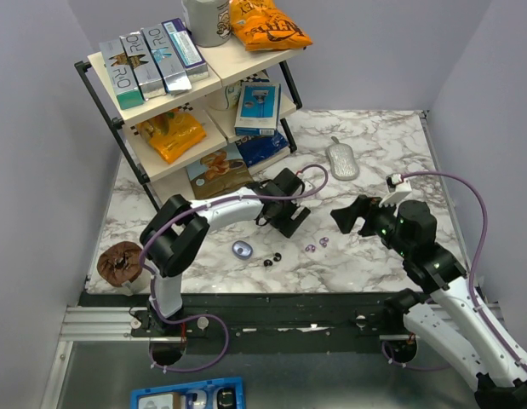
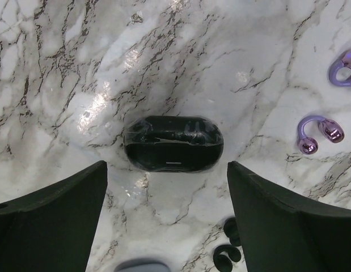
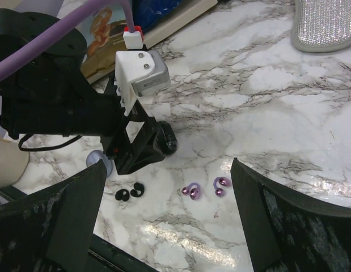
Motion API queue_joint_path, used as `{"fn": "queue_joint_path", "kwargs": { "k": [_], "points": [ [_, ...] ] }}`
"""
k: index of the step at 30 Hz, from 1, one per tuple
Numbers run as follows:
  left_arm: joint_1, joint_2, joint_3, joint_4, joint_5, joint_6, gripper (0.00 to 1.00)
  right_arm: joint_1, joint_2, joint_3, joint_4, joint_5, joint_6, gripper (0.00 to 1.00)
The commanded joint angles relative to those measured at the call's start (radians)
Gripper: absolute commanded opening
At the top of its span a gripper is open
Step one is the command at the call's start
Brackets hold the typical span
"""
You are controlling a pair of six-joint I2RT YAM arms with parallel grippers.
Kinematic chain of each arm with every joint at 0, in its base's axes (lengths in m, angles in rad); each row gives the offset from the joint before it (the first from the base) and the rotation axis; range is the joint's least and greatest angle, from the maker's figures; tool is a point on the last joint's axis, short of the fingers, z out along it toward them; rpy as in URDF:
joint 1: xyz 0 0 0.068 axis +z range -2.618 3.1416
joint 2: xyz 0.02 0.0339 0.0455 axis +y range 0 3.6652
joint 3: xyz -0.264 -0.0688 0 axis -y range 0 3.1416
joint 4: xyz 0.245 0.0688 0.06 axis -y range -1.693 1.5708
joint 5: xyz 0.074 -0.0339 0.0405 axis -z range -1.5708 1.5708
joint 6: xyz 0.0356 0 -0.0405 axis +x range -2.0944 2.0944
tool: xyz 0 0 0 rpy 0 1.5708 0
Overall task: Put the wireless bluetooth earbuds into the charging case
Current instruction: Pick up the charging case at the center of the board.
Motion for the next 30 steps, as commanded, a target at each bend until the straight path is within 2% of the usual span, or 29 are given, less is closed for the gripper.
{"fn": "queue_joint_path", "kwargs": {
  "k": [1, 21, 30],
  "points": [
    [0.018, 0.013, -0.019, 0.044, 0.069, 0.001, 0.92, 0.006, -0.016, 0.024, -0.039, -0.019, 0.01, 1.0],
    [0.022, 0.073, 0.001, 0.068, 0.085, 0.008, 0.93, 0.006, -0.028, 0.006, -0.043, -0.005, 0.009, 1.0],
    [0.018, 0.081, -0.006, 0.068, 0.099, 0.013, 0.87, 0.006, -0.041, 0.003, -0.056, 0.005, 0.001, 1.0]
  ]
}}
